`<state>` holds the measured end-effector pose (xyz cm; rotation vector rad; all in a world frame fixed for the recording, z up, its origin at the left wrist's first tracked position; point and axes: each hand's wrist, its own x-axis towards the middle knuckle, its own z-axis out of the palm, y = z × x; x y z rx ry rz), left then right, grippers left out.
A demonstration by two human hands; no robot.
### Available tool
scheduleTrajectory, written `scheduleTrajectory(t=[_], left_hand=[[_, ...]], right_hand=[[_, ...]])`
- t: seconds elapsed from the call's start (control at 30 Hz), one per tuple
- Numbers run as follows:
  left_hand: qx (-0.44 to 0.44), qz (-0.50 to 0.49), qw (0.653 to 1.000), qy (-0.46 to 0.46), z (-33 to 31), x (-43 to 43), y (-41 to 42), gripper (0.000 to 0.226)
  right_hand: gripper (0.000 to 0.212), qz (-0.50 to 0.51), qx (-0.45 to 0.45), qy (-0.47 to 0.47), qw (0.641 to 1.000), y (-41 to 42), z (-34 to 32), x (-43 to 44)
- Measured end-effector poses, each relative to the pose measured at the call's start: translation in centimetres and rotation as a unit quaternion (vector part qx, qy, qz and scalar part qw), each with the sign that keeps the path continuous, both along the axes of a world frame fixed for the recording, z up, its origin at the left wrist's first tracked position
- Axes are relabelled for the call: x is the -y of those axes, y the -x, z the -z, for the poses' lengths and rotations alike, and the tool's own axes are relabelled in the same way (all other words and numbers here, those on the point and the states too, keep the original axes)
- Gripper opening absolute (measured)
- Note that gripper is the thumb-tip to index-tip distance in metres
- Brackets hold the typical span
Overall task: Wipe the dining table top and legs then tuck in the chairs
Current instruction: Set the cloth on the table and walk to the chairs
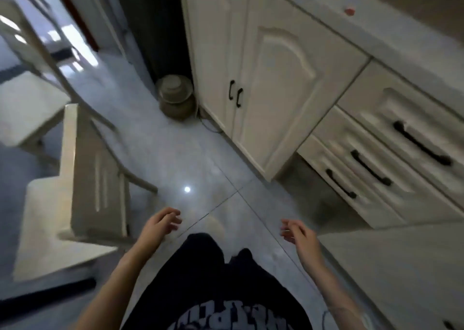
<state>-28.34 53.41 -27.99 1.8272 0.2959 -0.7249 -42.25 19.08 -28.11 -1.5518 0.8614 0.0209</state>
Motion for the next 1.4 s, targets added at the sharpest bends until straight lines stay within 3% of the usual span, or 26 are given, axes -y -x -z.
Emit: scheduleTrajectory(t=[0.27, 0.47, 0.6, 0.73, 0.87, 0.97, 1.07, 1.13, 1.2, 1.3, 1.4], left_hand=[[-0.020, -0.203, 0.978, -0.037, 0.7, -0.9, 0.7, 0.023], [-0.002, -0.280, 0.960, -0.023, 1.5, -1.4, -5.1, 0.023], [0.051, -0.240, 0.968, -0.059, -0.3, -2.2, -10.2, 0.011], [0.156, -0.158, 0.961, -0.165, -4.1, -3.9, -13.7, 0.030], [0.283, -0.210, 0.900, -0.256, -7.3, -5.4, -14.8, 0.034], [0.316, -0.296, 0.829, -0.355, -7.9, -7.3, -14.7, 0.036], [0.234, -0.370, 0.784, -0.439, -6.9, -9.1, -13.9, 0.045], [0.111, -0.383, 0.782, -0.479, -6.1, -10.1, -13.2, 0.051], [-0.009, -0.397, 0.775, -0.492, -6.1, -10.4, -13.1, 0.061], [-0.106, -0.460, 0.729, -0.495, -6.8, -10.3, -14.1, 0.064], [-0.186, -0.470, 0.689, -0.520, -6.7, -10.3, -15.0, 0.061]], right_hand=[[0.024, -0.197, -0.011, 0.009, 0.980, -15.0, 1.4, 1.6], [0.021, -0.343, 0.003, 0.078, 0.936, -25.7, 1.2, -1.3], [0.027, -0.423, 0.037, 0.116, 0.898, -33.5, -0.2, -5.2], [0.027, -0.522, 0.100, 0.124, 0.838, -41.2, -3.3, -12.3], [0.018, -0.629, 0.207, 0.139, 0.737, -47.1, -6.6, -20.5], [0.025, -0.702, 0.314, 0.158, 0.619, -49.9, -9.0, -27.0], [0.031, -0.751, 0.435, 0.173, 0.466, -51.9, -10.3, -33.3], [0.034, -0.774, 0.473, 0.218, 0.359, -53.2, -9.4, -37.1], [0.037, -0.785, 0.484, 0.271, 0.275, -54.2, -8.0, -39.8], [0.042, -0.770, 0.513, 0.315, 0.211, -55.2, -6.1, -42.1], [0.049, -0.745, 0.540, 0.329, 0.212, -55.4, -5.3, -43.6]])
